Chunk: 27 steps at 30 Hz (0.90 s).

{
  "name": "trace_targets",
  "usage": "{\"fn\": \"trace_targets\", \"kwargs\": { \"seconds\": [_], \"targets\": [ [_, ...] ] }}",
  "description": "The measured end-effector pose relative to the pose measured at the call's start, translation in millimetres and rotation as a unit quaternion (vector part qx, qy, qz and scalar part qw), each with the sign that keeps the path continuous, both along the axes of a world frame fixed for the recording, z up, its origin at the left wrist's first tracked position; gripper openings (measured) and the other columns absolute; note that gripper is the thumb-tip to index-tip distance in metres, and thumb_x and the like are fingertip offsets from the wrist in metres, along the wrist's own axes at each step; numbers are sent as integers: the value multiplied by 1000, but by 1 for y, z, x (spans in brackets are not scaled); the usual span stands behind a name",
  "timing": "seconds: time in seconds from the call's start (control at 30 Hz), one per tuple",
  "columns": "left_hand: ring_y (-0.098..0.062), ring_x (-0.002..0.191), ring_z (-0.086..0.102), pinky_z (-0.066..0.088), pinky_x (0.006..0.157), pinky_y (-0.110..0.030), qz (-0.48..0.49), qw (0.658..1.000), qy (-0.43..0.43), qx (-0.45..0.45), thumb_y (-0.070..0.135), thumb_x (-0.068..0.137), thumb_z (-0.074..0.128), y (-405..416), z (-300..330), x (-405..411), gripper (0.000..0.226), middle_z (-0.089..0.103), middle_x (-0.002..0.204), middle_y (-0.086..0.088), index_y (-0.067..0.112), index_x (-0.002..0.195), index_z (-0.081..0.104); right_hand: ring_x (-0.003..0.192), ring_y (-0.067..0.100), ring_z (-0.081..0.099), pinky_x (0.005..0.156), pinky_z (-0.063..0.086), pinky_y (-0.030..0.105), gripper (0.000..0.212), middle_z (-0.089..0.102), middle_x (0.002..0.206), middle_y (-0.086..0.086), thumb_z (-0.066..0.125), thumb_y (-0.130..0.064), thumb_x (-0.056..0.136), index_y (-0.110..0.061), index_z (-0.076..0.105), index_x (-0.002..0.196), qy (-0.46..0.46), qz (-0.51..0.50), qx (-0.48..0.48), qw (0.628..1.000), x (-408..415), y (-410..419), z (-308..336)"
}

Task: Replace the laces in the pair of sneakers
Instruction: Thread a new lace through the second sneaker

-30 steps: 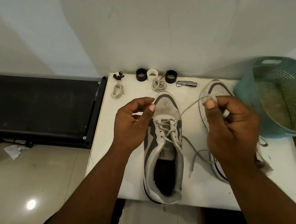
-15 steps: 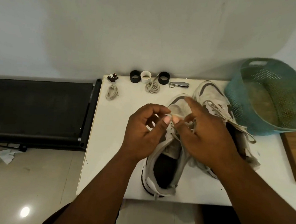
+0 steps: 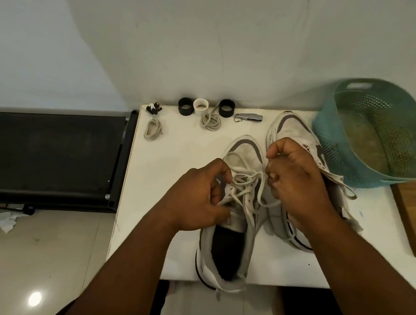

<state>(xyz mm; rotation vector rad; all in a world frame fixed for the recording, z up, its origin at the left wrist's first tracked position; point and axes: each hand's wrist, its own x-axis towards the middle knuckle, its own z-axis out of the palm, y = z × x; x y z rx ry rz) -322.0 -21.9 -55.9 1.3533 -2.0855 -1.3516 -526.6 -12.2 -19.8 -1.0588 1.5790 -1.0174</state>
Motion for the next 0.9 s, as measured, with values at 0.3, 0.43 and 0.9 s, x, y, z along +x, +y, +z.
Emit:
{"fn": "trace_targets", "kwargs": {
  "seconds": [0.3,0.43,0.9],
  "targets": [
    [-35,56,47,44,53,-40,115,936,332,-19,31,86,75,2,14,-16,23,59,69,1,16,100,64,59,9,55,54,49,29,9,59,67,-6,54,-23,103,-19,58,96,-123,75,-2,990,24,7,14],
    [-44,51,48,43,45,-48,131,938,315,-56,22,76,88,3,14,-21,28,70,79,-2,20,98,71,74,12,63,64,55,29,17,62,75,-5,47,-26,107,-23,59,95,-68,83,-8,994,30,9,14],
    [-10,69,63,51,67,-21,184,951,219,-118,18,95,73,-2,12,-16,15,70,82,19,31,91,68,62,10,64,58,53,23,12,72,71,-6,71,-15,92,-24,76,87,91,164,-63,980,3,1,20]
  ]
}}
